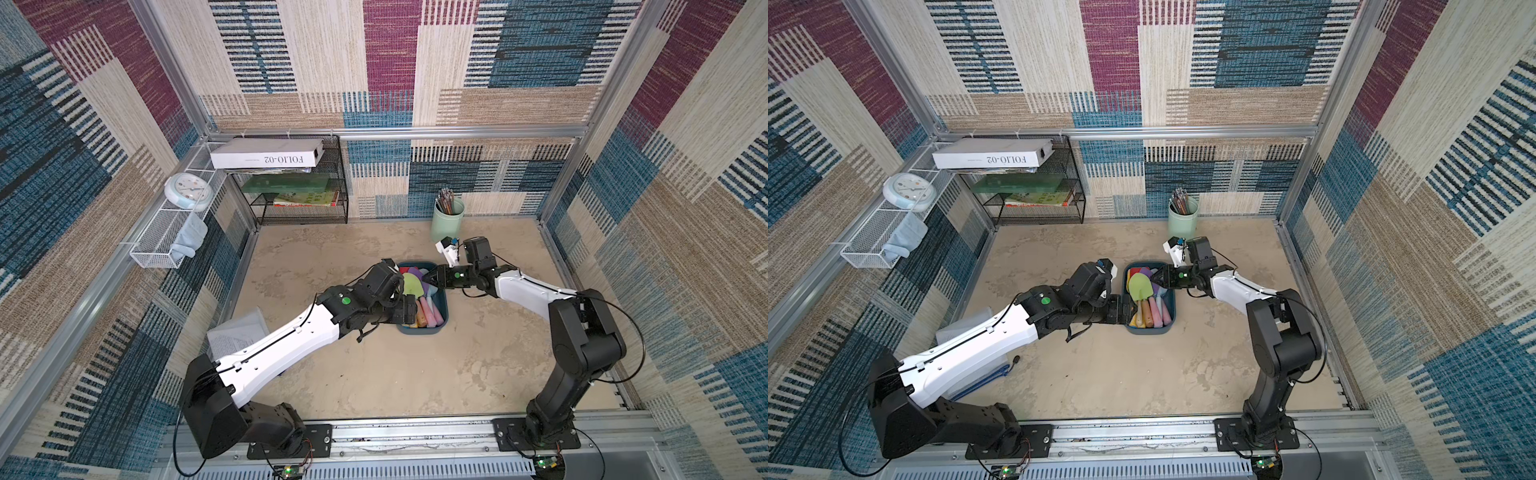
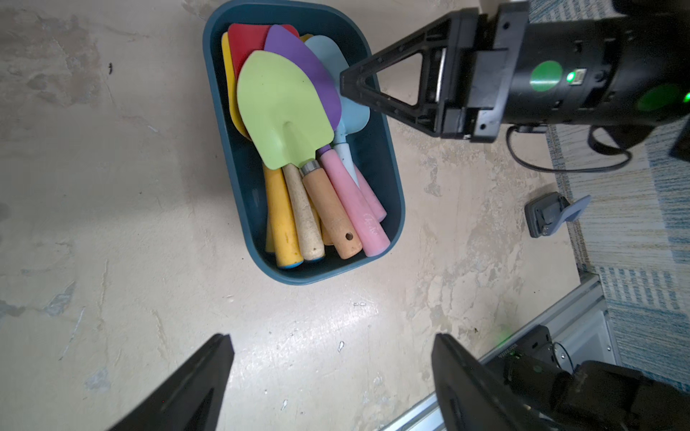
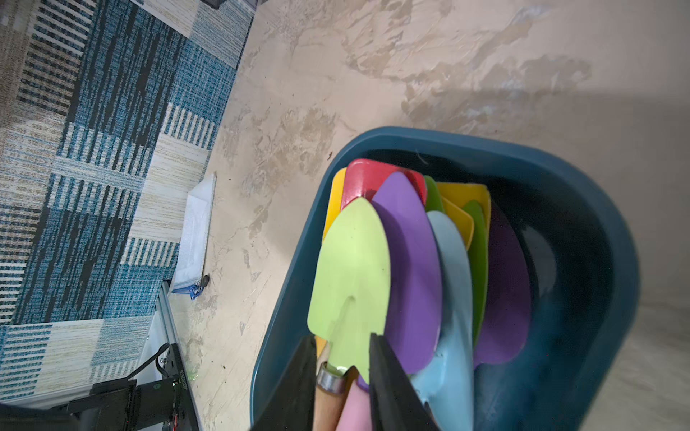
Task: Put the shovel into the storage box
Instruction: Place the shovel in the storage box, then reset both arms
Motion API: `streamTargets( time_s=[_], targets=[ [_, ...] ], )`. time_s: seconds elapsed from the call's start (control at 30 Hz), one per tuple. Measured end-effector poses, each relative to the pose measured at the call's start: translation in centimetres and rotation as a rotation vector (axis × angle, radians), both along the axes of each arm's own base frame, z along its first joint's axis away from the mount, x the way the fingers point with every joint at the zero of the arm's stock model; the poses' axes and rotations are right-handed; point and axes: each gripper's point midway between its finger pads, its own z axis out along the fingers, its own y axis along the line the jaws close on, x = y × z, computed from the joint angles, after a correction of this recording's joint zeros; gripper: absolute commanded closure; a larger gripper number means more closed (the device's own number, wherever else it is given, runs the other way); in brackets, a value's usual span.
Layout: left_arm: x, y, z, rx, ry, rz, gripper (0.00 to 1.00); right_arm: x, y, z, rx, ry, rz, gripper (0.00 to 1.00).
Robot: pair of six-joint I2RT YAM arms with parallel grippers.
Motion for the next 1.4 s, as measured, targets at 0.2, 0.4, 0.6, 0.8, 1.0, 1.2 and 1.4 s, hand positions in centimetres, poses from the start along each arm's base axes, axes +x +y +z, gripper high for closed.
streamTargets(
  time_s=[0.2, 0.4, 0.6, 0.8, 1.0, 1.2, 1.4],
  targets=[
    [2.3, 6.7, -0.3, 0.041, -0.054, 0.140, 0.11, 0.0, -2.2, 2.9, -0.042, -0.077, -0.058, 0.72],
    [3.4, 16.4, 2.3, 0.094, -0.282, 0.355, 0.00, 0.2, -8.3, 3.3, -0.147, -0.121, -0.232, 0.72],
    [2.0, 25.7, 2.3, 0.256, -0.552, 0.625, 0.00, -0.6, -15.6, 2.2, -0.334, -0.178, -0.471, 0.72],
    [1.1, 29.3, -1.0, 0.430, -0.715, 0.693, 0.00, -2.6, -20.7, 1.2, -0.481, -0.304, -0.635, 0.72],
    [3.0, 29.4, -6.2, 0.527, -0.704, 0.598, 0.00, -4.0, -22.1, 1.9, -0.506, -0.495, -0.684, 0.72],
    [5.2, 29.9, -10.4, 0.515, -0.645, 0.552, 0.00, -5.8, -22.8, 2.8, -0.497, -0.700, -0.722, 0.72],
    [10.0, 28.2, -10.9, 0.441, -0.664, 0.466, 0.01, -6.4, -23.7, 3.3, -0.503, -0.806, -0.773, 0.73]
  ],
)
